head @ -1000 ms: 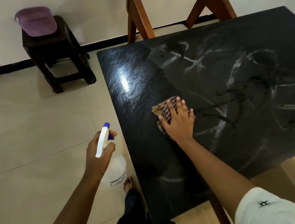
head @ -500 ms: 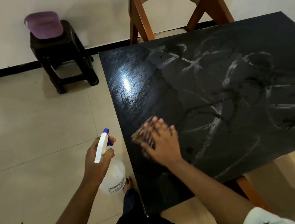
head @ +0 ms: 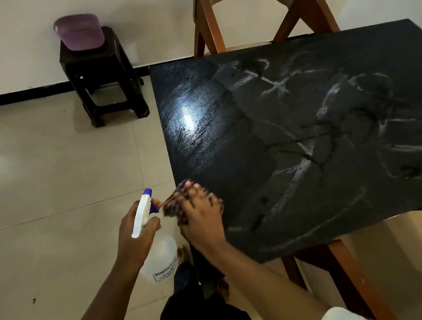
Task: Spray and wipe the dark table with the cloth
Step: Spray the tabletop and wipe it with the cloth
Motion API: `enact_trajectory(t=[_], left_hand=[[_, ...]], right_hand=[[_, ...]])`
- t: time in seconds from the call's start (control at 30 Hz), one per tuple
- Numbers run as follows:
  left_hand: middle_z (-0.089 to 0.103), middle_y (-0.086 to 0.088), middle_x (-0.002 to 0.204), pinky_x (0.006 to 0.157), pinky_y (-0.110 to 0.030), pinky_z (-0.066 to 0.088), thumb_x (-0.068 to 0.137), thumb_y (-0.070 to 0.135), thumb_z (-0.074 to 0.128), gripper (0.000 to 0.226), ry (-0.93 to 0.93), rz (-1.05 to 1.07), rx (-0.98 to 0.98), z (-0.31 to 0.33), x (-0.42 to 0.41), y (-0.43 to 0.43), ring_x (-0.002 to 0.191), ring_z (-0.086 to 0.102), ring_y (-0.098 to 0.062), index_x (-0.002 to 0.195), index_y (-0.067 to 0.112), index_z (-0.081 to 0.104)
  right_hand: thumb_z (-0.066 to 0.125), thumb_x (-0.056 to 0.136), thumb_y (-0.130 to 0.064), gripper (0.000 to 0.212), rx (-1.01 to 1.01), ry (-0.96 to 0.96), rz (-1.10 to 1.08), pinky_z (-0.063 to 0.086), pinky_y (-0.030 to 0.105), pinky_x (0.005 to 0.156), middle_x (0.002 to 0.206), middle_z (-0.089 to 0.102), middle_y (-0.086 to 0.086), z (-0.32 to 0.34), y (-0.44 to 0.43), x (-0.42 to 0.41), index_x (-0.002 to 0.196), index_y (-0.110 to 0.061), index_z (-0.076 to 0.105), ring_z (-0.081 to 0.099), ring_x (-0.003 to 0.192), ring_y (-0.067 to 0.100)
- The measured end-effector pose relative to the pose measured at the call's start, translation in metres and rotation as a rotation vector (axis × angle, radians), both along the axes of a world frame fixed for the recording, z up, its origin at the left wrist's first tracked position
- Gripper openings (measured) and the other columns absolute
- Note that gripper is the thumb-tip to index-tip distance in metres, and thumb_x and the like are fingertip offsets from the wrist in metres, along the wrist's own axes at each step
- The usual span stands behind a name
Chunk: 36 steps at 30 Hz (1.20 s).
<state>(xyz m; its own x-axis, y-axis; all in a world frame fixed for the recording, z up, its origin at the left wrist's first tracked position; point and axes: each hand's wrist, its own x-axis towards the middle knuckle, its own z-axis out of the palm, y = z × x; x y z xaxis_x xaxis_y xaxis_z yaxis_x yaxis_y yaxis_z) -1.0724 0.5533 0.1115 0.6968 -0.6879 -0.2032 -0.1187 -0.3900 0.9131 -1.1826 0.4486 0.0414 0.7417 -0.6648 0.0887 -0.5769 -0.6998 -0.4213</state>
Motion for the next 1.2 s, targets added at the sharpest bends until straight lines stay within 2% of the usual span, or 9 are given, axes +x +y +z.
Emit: enact_trajectory(t=[0.1,0.2,0.37,0.43,0.57,0.73,0.87,1.0,1.2], left_hand=[[0.068,-0.002,0.098,0.083,-0.038,0.056,0.075,0.017,0.056,0.032,-0.024,0.024,-0.018,0.004,-0.005,0.008,0.091,0.065,-0.017,0.106,0.014,0.064],[0.067,-0.004,0.099,0.077,-0.034,0.057,0.076,0.013,0.056,0.034,-0.033,0.040,-0.028,0.007,-0.008,0.019,0.085,0.066,-0.016,0.109,0.011,0.063],[0.069,0.003,0.102,0.077,-0.027,0.053,0.072,0.016,0.054,0.035,-0.015,-0.125,0.004,0.009,-0.018,0.040,0.097,0.063,-0.010,0.106,0.017,0.065],[0.068,0.006,0.103,0.078,-0.020,0.051,0.076,0.019,0.060,0.033,-0.025,-0.258,0.092,0.008,-0.026,0.048,0.095,0.062,-0.008,0.109,0.019,0.063],[0.064,0.028,0.075,0.070,-0.013,0.052,0.084,0.002,0.065,0.034,0.009,-0.473,0.224,0.006,-0.056,0.065,0.078,0.061,-0.001,0.094,0.033,0.058],[0.063,0.011,0.059,0.051,-0.024,0.044,0.075,0.009,0.064,0.018,0.066,-0.449,0.261,-0.010,-0.078,0.088,0.049,0.055,-0.007,0.070,0.027,0.065],[0.066,0.001,0.066,0.056,-0.037,0.052,0.068,0.023,0.059,0.008,0.065,-0.364,0.216,-0.008,-0.083,0.102,0.057,0.060,-0.017,0.074,0.024,0.065],[0.068,-0.001,0.082,0.065,-0.040,0.055,0.070,0.021,0.058,0.020,0.023,-0.321,0.093,-0.003,-0.074,0.116,0.071,0.064,-0.021,0.088,0.020,0.066],[0.068,0.011,0.085,0.064,-0.026,0.057,0.071,0.007,0.060,0.027,-0.039,-0.203,0.037,0.008,-0.060,0.111,0.075,0.064,-0.010,0.092,0.024,0.065]], right_hand=[[0.061,0.088,-0.018,0.043,0.047,-0.014,0.182,0.025,0.047,0.113,0.144,0.045,0.002,0.001,0.017,0.013,0.129,-0.022,0.052,0.031,0.139,0.023],[0.065,0.083,-0.009,0.043,0.150,-0.132,0.218,0.038,0.040,0.105,0.129,0.058,0.004,0.012,0.005,0.018,0.125,-0.018,0.058,0.050,0.122,0.020],[0.066,0.080,0.004,0.037,0.877,-0.701,-0.417,0.052,0.031,0.086,0.098,0.071,0.004,0.050,-0.052,-0.010,0.113,-0.013,0.065,0.064,0.088,0.013],[0.061,0.084,0.008,0.031,0.972,-0.909,-0.547,0.053,0.030,0.077,0.090,0.069,0.001,0.058,-0.080,-0.045,0.109,-0.011,0.062,0.064,0.080,0.012],[0.060,0.088,0.002,0.033,0.904,-1.025,-0.781,0.050,0.043,0.093,0.112,0.065,0.011,0.068,-0.102,-0.132,0.118,-0.011,0.061,0.062,0.104,0.026],[0.061,0.092,-0.014,0.030,0.683,-0.843,-0.894,0.047,0.039,0.099,0.117,0.063,0.004,0.077,-0.076,-0.181,0.121,-0.018,0.059,0.059,0.111,0.024],[0.059,0.091,-0.012,0.041,0.465,-0.492,-0.733,0.033,0.020,0.098,0.130,0.057,0.005,0.058,-0.045,-0.155,0.132,-0.013,0.053,0.050,0.122,0.019],[0.050,0.081,-0.037,0.063,0.197,0.123,-0.305,0.022,0.047,0.114,0.152,0.033,0.005,0.013,0.023,-0.094,0.142,-0.026,0.038,0.030,0.139,0.029],[0.062,0.080,-0.041,0.065,-0.084,0.232,0.237,0.016,0.054,0.116,0.154,0.031,0.001,0.001,0.095,-0.067,0.140,-0.024,0.042,0.020,0.145,0.022]])
